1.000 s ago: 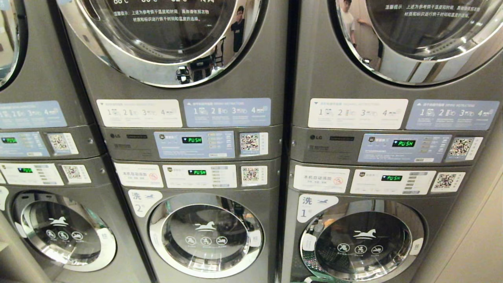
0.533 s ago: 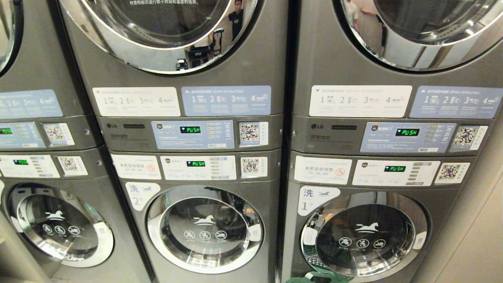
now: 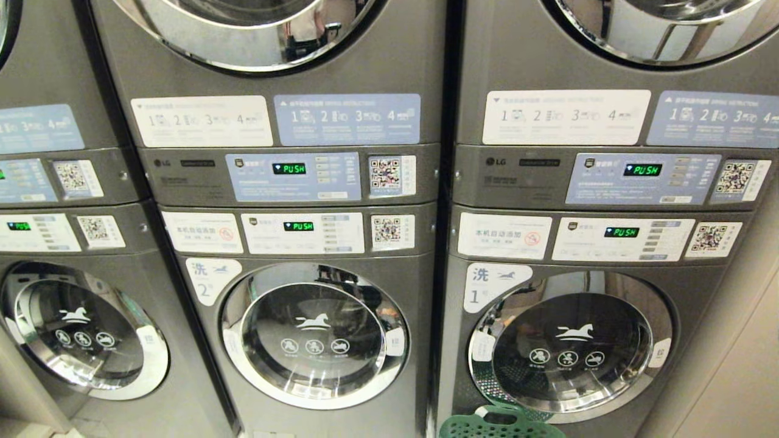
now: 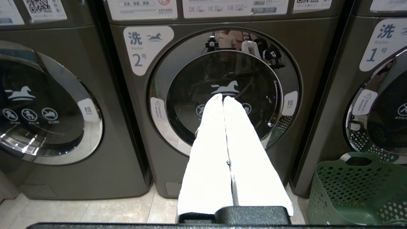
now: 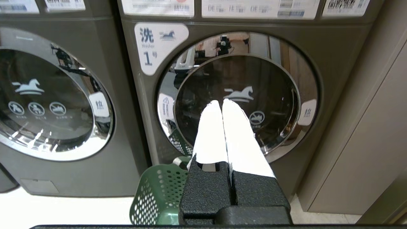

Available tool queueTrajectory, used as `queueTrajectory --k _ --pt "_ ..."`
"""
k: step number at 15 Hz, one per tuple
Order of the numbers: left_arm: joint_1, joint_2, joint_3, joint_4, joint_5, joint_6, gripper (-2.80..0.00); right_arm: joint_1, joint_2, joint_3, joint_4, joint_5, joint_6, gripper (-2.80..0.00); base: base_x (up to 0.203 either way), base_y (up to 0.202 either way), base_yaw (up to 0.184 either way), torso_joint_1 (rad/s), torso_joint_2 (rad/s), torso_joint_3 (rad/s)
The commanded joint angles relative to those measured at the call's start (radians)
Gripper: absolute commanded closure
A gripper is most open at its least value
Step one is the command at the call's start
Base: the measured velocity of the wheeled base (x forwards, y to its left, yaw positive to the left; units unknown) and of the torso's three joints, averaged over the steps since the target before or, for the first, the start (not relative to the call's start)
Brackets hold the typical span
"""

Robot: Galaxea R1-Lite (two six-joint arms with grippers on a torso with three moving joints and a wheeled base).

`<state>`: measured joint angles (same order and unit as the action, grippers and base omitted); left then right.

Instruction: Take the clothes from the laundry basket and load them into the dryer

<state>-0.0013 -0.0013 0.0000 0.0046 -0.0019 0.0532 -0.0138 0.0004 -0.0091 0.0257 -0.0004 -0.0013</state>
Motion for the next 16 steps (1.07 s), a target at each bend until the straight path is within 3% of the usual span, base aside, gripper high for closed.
queueTrajectory --k 1,9,16 --pt "0.000 0.001 0.000 0.000 0.000 0.000 0.00 0.000 0.000 0.000 0.000 0.000 0.000 0.00 0.000 0.000 0.000 -0.213 0.53 0.321" --pt "0.000 0.001 0.002 -0.002 0.003 -0.019 0.00 0.000 0.000 0.000 -0.001 -0.001 0.000 0.00 0.000 0.000 0.000 -0.170 0.49 0.312" --pt "0.000 0.001 0.002 -0.002 0.003 -0.019 0.00 0.000 0.000 0.000 -0.001 0.000 -0.005 0.00 0.000 0.000 0.000 -0.019 0.06 0.042"
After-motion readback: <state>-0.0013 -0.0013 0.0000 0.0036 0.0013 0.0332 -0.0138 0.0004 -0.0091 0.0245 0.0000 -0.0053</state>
